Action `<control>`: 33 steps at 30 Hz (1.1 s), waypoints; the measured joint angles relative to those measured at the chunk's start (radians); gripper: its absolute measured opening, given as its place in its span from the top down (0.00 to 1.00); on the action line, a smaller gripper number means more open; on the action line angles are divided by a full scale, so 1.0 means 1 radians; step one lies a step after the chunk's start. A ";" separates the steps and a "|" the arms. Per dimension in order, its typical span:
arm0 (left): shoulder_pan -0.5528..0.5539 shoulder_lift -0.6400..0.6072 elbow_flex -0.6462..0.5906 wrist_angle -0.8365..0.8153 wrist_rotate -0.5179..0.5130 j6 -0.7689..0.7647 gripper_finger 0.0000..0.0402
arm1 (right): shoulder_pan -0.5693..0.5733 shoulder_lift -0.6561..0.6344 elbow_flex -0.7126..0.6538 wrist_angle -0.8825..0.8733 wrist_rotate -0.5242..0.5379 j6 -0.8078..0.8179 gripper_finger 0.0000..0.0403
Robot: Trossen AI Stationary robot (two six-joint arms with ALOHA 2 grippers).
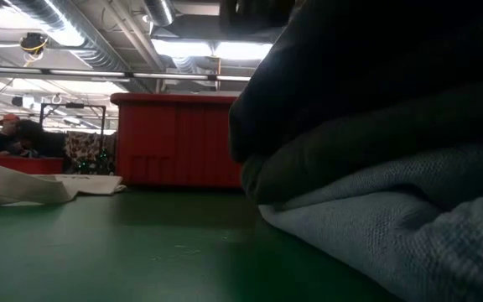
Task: Fold Laundry from Bin
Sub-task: Fold the dark blue jeans, then remove the brown shorts from the red bin
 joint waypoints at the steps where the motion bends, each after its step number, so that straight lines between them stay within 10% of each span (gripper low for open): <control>1: 0.001 0.011 -0.001 0.002 0.016 0.003 0.70 | 0.011 0.000 -0.020 0.034 -0.003 0.000 0.65; 12: 0.035 0.051 -0.001 0.028 0.109 0.002 0.70 | 0.098 -0.002 -0.158 0.176 0.045 0.099 0.65; 22: 0.145 -0.163 0.001 -0.094 0.167 0.253 0.70 | 0.096 -0.014 -0.014 0.129 0.053 -0.012 0.65; 33: 0.478 -0.480 0.001 -0.153 -0.031 0.693 0.70 | 0.068 -0.015 0.086 0.123 0.314 -0.187 0.65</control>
